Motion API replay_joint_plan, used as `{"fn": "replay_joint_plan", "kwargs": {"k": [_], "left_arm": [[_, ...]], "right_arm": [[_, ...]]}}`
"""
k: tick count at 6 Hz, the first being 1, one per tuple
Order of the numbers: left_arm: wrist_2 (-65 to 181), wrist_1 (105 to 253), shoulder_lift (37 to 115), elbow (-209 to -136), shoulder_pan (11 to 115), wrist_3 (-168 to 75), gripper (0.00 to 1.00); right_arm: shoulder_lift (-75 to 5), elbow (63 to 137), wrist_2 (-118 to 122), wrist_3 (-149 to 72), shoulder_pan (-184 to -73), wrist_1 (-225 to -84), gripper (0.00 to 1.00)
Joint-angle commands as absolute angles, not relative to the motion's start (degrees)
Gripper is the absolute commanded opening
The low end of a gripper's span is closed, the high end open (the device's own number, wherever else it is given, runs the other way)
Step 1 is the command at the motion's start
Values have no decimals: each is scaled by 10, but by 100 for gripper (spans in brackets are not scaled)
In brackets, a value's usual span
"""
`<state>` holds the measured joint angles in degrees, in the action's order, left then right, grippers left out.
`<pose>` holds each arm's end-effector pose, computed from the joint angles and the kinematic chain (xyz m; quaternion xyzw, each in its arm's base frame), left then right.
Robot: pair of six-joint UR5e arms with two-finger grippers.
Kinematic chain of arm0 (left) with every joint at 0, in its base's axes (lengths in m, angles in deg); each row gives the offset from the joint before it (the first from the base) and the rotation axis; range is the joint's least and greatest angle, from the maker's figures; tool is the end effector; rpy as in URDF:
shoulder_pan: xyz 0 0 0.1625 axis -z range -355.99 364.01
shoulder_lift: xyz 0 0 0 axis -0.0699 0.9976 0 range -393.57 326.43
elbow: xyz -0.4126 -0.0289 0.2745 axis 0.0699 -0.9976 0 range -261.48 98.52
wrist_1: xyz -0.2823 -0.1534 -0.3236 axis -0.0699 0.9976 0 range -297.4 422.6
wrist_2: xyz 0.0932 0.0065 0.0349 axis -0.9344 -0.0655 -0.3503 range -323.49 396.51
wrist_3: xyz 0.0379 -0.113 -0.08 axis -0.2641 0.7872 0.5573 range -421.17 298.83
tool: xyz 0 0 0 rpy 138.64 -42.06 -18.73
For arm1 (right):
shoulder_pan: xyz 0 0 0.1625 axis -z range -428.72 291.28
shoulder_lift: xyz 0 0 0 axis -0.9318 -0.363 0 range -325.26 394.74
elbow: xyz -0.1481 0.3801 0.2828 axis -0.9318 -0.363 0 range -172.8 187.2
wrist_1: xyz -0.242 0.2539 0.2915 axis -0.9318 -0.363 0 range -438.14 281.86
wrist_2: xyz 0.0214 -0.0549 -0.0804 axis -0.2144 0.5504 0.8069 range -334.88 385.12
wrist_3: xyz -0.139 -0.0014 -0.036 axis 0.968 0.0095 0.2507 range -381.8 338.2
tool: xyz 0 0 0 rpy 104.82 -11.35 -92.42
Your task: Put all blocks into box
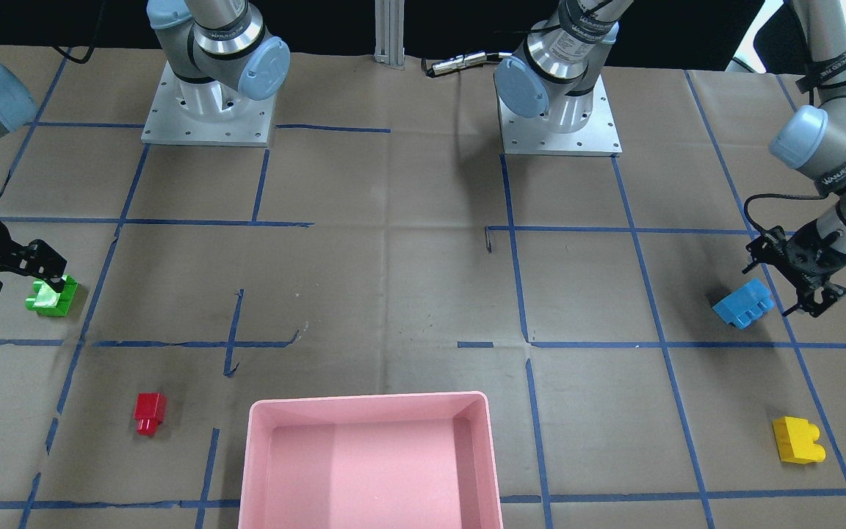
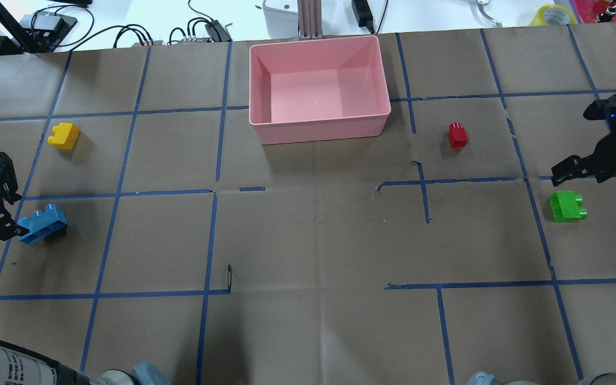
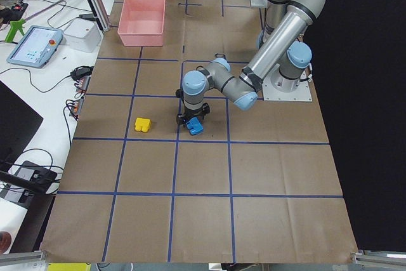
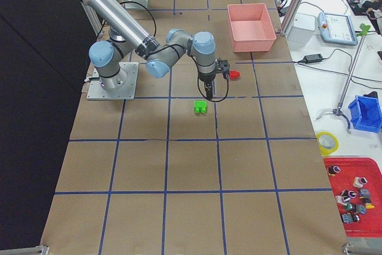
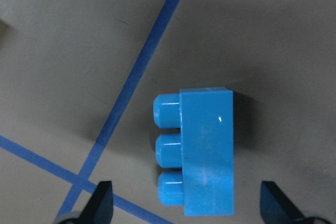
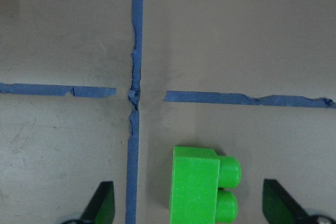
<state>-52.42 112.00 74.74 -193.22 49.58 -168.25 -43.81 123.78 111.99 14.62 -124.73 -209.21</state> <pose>0.3165 -0.5171 0.2105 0.5199 0.8541 -0.0102 0.0024 -0.1900 -0.5344 0.2423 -0.0220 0.9990 -0.0374 0.0071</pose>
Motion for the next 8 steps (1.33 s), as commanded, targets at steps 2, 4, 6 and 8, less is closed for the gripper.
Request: {"fn": "replay_joint_plan", "kwargs": {"k": [2,4,6,8], "left_arm": [[-500,1077,758,-1967,496,-1683,99],[-501,1017,780,-1971,496,-1694,99],[-499,1016,780,-1975,499,-1695,99],[-498,1016,783,-1974,503,-1695,99]], "right_arm": [[-415,1261,1120,148,-1222,-2126,99],[-390,1272,1120,148,-1222,-2184,99],[-388,1283,1120,150,-1222,-2188,99],[-378,1285,1129,151,-1222,-2187,98]]}}
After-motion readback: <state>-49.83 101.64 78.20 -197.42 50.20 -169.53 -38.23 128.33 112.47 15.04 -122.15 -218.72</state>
